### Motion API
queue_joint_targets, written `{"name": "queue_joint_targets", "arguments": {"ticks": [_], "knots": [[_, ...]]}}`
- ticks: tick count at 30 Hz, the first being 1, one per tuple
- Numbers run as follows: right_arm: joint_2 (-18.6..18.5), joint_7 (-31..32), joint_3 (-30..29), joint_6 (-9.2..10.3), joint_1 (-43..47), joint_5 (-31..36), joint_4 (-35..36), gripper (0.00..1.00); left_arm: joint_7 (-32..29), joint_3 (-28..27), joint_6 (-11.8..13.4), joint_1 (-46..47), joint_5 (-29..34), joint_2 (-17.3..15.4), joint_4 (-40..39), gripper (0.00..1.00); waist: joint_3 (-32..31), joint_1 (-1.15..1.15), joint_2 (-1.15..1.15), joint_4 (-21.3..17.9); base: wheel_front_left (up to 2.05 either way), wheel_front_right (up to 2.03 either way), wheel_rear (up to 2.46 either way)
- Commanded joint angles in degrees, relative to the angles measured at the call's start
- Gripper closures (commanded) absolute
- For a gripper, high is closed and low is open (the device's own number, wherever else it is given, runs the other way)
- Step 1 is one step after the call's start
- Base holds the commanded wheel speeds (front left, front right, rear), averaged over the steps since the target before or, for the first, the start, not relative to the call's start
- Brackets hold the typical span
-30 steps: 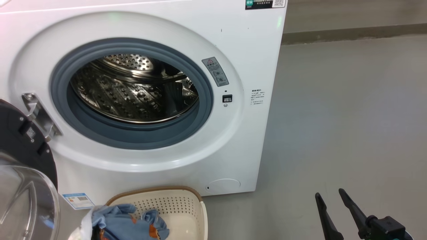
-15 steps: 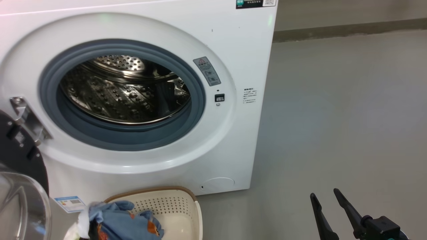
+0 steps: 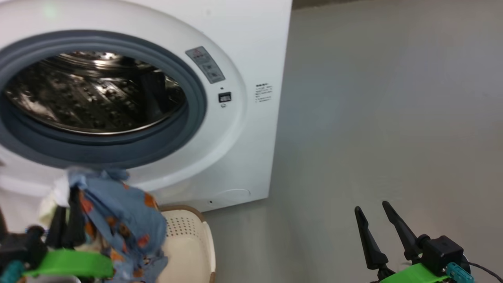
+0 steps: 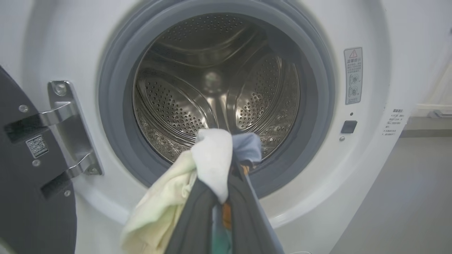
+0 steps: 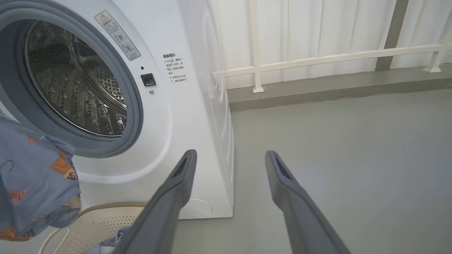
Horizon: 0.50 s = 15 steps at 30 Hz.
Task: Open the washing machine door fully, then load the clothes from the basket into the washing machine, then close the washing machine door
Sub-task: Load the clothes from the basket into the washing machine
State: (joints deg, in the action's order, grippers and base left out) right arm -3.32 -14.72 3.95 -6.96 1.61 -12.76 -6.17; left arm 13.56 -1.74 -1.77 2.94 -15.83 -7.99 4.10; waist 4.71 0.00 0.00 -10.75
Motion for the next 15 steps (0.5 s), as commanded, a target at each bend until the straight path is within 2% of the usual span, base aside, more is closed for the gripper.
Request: {"name": "queue_joint_targets", "arguments": {"ticks": [1,6,15], "knots": [[0.2,-0.3,1.7,-0.53,-2.2,-0.3,1.3,0.0,-0.1,-2.7,0.0,4.4,0.2,-2.0,-0.5,1.0,3.4,0.0,0.0,-3.5,0.0,0.0,0.0],[0.4,-0.3,2.1,-0.53,-3.6,-0.8,1.2,0.0,-0.7,-3.9,0.5,10.5,0.1,-4.1,1.6,1.0,5.4,0.0,0.0,-5.4,0.0,0.0,0.0],[0.4,-0.3,3.8,-0.53,-5.9,-3.5,1.3,0.0,-0.9,-5.1,1.4,22.2,1.1,-8.5,10.8,1.0,9.0,0.0,0.0,-9.1,0.0,0.0,0.0]]}}
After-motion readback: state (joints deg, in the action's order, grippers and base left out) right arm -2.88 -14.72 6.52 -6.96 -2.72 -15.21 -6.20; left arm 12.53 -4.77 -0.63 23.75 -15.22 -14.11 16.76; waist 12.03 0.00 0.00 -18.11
